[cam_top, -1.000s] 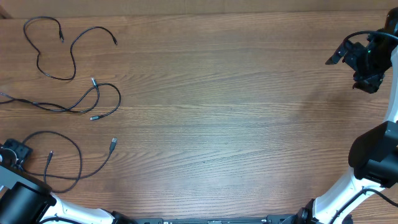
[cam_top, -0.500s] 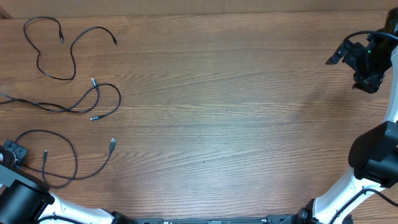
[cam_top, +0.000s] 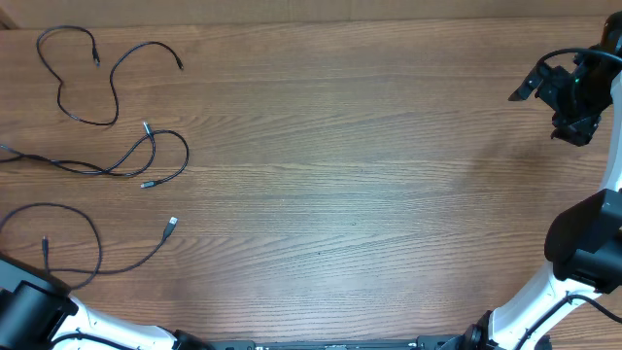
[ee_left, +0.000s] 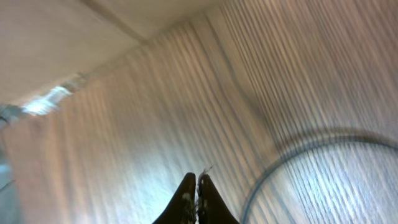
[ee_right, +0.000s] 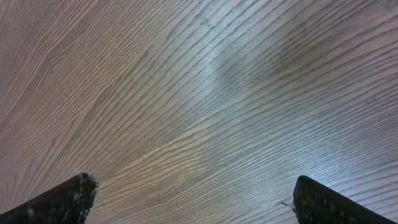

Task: Untangle cables

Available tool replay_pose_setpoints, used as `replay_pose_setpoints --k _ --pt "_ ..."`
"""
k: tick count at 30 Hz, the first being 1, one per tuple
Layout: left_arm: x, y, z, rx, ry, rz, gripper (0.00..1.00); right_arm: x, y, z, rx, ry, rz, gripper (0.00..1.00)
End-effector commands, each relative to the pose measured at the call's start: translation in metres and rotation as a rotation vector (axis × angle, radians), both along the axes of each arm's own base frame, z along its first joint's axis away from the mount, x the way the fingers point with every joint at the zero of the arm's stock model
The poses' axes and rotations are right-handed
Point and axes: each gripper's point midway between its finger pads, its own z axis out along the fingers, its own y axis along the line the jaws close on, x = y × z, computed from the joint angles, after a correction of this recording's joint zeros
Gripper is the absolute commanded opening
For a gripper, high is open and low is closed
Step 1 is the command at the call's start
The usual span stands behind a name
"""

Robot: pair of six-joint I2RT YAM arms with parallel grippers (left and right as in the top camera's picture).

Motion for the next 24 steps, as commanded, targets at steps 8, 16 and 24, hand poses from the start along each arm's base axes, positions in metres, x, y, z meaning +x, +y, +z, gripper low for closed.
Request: replay_pose_setpoints --k 8,16,24 --pt "0.022 0.007 0.026 -0.025 -0.134 -0.021 0.09 0.001 -0.002 0.015 -0.014 -0.040 -0.006 1.00" --pt "0.027 -0.024 -0.010 -0.159 -0.181 -0.065 0.65 0.001 -0.002 0.015 -0.014 -0.040 -0.006 1.00" --pt "0.016 -0.044 -0.057 -0.182 -0.156 -0.088 0.66 0.001 -0.002 0.015 -0.014 -0.040 -0.006 1.00"
